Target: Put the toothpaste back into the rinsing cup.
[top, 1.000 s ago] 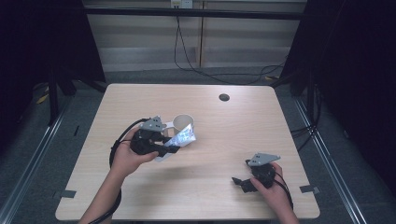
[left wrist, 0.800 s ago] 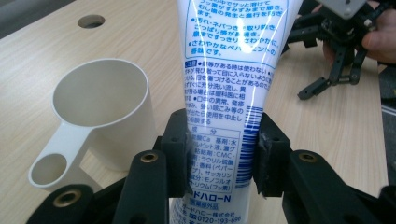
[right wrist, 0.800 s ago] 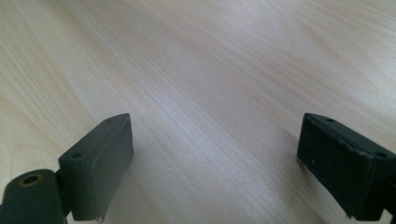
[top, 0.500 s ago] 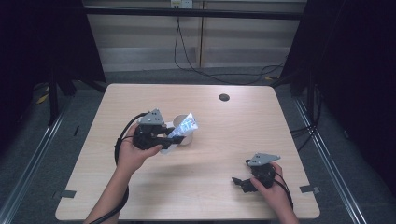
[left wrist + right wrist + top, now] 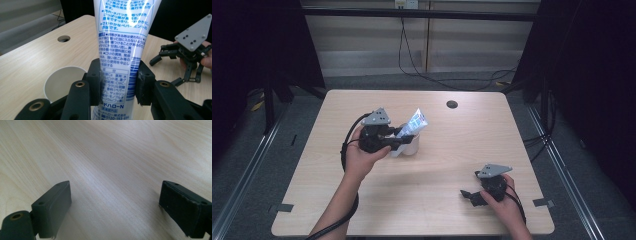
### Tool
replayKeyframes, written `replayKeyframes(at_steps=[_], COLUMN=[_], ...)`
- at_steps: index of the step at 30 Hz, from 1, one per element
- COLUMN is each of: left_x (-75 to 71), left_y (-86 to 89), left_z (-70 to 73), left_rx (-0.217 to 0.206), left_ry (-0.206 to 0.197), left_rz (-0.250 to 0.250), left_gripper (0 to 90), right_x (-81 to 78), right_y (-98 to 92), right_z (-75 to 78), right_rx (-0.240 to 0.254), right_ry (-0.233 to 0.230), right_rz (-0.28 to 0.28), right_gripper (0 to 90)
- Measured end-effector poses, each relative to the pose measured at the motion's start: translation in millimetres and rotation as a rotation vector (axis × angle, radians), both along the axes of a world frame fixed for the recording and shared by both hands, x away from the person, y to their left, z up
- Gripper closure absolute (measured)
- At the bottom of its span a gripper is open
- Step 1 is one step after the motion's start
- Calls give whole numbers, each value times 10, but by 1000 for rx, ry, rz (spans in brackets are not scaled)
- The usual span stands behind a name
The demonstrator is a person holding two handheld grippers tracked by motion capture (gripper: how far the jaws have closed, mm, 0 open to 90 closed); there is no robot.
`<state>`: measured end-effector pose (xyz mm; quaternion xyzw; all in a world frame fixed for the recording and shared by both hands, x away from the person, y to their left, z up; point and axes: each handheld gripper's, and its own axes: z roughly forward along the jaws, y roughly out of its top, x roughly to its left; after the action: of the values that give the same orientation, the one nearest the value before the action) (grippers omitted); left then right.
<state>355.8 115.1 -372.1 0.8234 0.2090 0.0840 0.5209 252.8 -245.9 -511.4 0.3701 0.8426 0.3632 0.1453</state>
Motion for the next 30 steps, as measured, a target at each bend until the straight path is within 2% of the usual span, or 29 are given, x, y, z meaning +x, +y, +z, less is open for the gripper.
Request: replayKeyframes(at_steps=[6,14,30], left_x=[36,94,193], left_y=[-26,-48,-76], left_z=[36,87,142], left_rx=[-18,-64,-90], left_ry=[-16,-35,-48], left_rz=[38,82,133], left_gripper=[636,637,637], right_x=[0,0,0], right_y=[0,0,0], right_z=[0,0,0], right_rx=[0,0,0], right_ry=[0,1,0], right_rz=[0,0,0], right_gripper=[101,101,101])
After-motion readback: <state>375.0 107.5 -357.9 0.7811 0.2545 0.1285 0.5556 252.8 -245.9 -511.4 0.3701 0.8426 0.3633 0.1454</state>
